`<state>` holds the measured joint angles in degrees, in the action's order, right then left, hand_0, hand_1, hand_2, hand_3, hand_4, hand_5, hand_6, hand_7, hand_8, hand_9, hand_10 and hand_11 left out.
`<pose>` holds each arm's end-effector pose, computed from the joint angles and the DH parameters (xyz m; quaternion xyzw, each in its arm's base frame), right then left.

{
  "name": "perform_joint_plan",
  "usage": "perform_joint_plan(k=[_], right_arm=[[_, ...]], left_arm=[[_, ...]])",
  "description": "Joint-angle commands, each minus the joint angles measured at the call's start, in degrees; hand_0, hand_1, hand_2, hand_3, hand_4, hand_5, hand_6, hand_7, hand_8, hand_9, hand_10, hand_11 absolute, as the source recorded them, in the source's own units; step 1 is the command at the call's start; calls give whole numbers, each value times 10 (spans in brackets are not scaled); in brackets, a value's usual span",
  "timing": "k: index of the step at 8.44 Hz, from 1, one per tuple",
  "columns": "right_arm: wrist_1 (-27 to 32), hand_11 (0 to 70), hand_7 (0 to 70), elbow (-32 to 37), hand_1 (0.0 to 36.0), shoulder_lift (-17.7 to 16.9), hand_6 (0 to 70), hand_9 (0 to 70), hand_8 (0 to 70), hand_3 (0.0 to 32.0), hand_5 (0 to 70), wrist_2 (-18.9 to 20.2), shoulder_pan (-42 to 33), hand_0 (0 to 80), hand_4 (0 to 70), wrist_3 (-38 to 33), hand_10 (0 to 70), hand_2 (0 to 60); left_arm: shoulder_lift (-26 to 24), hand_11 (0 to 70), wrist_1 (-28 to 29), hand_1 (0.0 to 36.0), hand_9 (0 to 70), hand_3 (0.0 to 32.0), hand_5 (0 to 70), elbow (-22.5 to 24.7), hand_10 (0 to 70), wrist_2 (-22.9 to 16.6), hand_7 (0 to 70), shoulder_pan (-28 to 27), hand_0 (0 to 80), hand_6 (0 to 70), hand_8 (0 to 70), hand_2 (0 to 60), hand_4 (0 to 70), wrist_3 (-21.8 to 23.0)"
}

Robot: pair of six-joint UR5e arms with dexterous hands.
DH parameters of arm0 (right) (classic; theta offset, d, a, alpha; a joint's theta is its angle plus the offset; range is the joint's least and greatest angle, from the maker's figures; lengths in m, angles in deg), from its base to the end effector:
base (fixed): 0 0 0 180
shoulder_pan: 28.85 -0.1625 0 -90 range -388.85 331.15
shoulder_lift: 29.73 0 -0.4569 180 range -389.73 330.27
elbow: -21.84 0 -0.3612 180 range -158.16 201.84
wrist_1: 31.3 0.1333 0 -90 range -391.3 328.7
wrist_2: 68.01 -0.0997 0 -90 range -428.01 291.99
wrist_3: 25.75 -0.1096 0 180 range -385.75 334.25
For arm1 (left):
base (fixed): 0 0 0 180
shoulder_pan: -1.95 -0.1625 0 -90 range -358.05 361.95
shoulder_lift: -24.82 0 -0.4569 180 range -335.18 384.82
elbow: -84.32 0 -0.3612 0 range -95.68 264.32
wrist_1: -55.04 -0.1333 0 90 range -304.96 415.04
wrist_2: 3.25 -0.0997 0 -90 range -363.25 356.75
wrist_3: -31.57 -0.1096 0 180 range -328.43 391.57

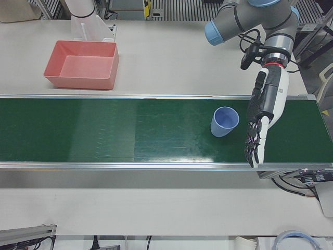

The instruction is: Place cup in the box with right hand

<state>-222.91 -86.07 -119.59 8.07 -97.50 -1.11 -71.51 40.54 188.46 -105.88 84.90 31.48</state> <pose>-0.0193 -0.4879 0.5946 0.1020 -0.7376 0.6441 0.1752 -0.0465 -0.5151 0.5783 -0.1183 0.7326 -0.6589 0.1230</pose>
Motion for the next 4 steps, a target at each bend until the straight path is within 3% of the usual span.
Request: perform_joint_plan(k=[1, 2, 3, 4], right_arm=[[-1, 50, 91, 1, 166, -1, 6, 4, 0, 202, 44, 0, 1, 472, 37, 1, 22, 222], [-1, 49, 94, 1, 151, -1, 6, 4, 0, 200, 45, 0, 3, 480, 54, 1, 21, 151], [-1, 51, 99, 2, 134, -1, 11, 5, 0, 160, 44, 0, 6, 490, 97, 1, 23, 83], [-1, 63, 120, 2, 182, -1, 23, 11, 0, 84, 45, 0, 6, 475, 81, 1, 31, 269]], left_arm=[[-1, 0, 0, 0, 0, 0, 0, 0, 0, 1, 0, 0, 0, 0, 0, 0, 0, 0], [0, 0, 0, 0, 0, 0, 0, 0, 0, 0, 0, 0, 0, 0, 0, 0, 0, 0], [0, 0, 0, 0, 0, 0, 0, 0, 0, 0, 0, 0, 0, 0, 0, 0, 0, 0], [-1, 0, 0, 0, 0, 0, 0, 0, 0, 0, 0, 0, 0, 0, 0, 0, 0, 0]])
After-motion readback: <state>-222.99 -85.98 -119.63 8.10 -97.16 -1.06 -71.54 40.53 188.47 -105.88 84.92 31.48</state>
